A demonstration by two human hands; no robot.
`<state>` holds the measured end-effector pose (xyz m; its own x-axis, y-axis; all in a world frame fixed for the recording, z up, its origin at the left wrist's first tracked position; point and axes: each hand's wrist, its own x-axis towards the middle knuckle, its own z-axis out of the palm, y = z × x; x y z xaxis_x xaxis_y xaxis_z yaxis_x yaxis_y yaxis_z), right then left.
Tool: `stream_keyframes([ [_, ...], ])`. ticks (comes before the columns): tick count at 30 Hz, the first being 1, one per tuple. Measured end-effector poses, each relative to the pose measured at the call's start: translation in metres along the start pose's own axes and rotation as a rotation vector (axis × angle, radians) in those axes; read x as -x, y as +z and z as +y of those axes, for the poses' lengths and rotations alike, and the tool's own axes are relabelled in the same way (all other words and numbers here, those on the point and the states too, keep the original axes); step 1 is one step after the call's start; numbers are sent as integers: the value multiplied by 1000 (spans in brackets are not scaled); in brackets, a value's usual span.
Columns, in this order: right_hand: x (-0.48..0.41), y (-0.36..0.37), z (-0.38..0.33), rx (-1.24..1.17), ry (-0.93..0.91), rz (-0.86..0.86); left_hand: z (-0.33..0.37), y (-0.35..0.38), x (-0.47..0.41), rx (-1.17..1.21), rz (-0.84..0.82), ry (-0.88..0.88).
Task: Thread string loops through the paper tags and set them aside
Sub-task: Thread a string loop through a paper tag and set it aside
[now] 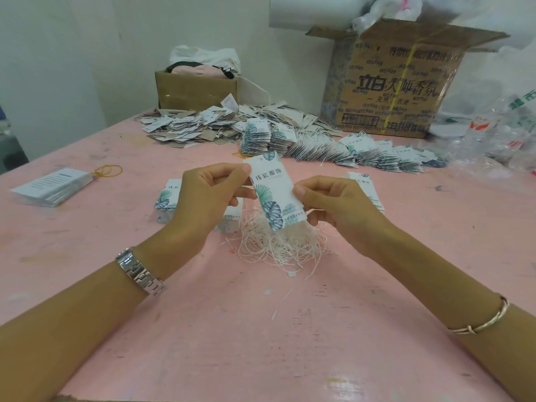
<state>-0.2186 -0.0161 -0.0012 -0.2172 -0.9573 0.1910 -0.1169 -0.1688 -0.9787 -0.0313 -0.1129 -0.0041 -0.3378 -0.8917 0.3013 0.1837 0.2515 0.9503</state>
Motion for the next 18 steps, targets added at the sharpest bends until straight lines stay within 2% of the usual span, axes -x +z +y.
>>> stream_keyframes([
  [5, -1, -3, 3, 16, -19, 16, -2, 1, 0, -3, 10, 4],
  [9, 2, -1, 3, 205, -172, 36, -4, 2, 1, -22, 12, 17],
  [12, 2, 0, 3, 222, -242, 12, -5, 1, 0, -24, 33, 13],
  [18, -6, -13, 4, 220, -215, 71, -11, 2, -1, -57, -4, 4],
])
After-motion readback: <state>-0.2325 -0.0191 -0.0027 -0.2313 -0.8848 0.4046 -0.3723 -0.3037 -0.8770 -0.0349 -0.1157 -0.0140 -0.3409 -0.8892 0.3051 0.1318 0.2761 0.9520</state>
